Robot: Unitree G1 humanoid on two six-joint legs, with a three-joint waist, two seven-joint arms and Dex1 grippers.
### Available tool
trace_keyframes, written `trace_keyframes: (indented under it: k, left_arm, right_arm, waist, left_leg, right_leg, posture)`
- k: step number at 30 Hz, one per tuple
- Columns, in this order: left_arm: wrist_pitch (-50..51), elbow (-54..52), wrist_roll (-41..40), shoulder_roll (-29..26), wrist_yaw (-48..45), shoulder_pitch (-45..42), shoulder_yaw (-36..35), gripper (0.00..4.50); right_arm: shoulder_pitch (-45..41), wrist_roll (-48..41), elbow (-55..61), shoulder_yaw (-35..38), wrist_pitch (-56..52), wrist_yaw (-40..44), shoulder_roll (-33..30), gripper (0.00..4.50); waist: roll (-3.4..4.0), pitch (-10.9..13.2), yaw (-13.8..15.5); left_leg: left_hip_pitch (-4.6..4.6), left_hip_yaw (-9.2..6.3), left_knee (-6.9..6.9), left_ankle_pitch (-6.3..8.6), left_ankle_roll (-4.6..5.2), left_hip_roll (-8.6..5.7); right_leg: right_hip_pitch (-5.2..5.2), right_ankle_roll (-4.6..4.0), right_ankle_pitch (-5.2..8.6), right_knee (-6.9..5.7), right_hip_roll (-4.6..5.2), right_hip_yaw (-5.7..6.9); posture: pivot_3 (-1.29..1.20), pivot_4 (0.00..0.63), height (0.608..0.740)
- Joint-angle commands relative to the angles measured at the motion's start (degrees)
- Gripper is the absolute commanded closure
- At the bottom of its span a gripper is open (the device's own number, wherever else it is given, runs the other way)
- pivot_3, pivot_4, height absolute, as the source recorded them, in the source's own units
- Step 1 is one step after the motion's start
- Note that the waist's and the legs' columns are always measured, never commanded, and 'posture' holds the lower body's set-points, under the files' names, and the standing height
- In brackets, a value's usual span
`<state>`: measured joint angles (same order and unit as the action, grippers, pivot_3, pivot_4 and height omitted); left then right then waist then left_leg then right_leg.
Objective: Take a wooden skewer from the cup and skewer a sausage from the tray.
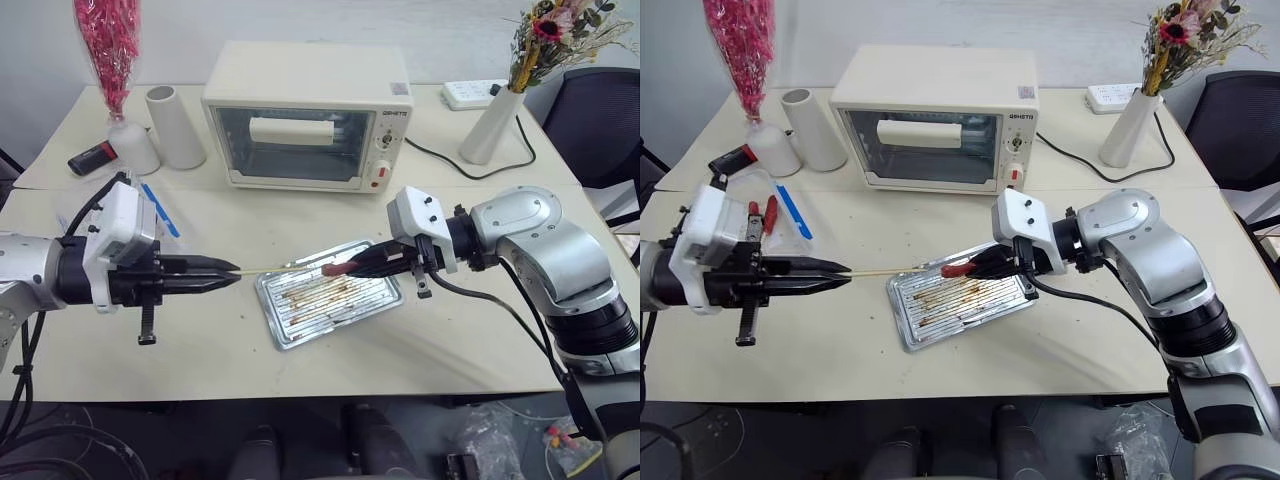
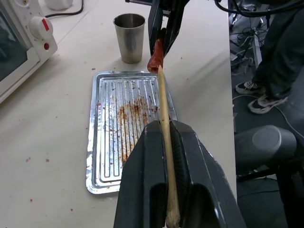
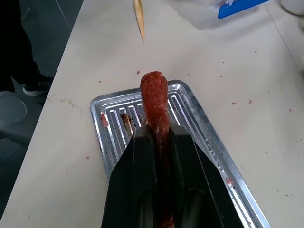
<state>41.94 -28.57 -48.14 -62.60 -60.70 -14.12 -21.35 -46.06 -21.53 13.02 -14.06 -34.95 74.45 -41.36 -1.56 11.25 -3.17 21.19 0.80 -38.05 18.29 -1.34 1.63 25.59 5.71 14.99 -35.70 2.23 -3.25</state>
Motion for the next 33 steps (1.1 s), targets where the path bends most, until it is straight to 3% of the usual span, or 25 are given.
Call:
trace_keyframes:
  k: [1,33]
  left_arm:
    - [-1.44,-0.36,0.7,-0.18,-0.46,0.21,-0.59,4.5]
    - [-4.9,2.33,4.2,0.48,-1.2,-2.94,2.19,4.5]
  right_arm:
    - [-0.85,-1.03,1.12,2.26,0.5,-0.12,-0.8,4.45]
    - [0.0,-2.5,3.87,2.0,-0.73,-1.39,-1.0,4.45]
  waist:
    - [0.0,0.0,0.02]
    - [0.0,0.0,0.03]
  left_leg:
    - [0.0,0.0,0.0,0.0,0.0,0.0]
    - [-0.01,0.0,-0.06,0.0,0.0,0.0]
  right_leg:
    - [0.0,0.0,0.0,-0.01,0.0,0.0]
    - [0.0,0.0,0.0,-0.1,-0.01,0.0]
  posture:
    - [0.0,0.15,0.74]
    - [0.0,0.15,0.74]
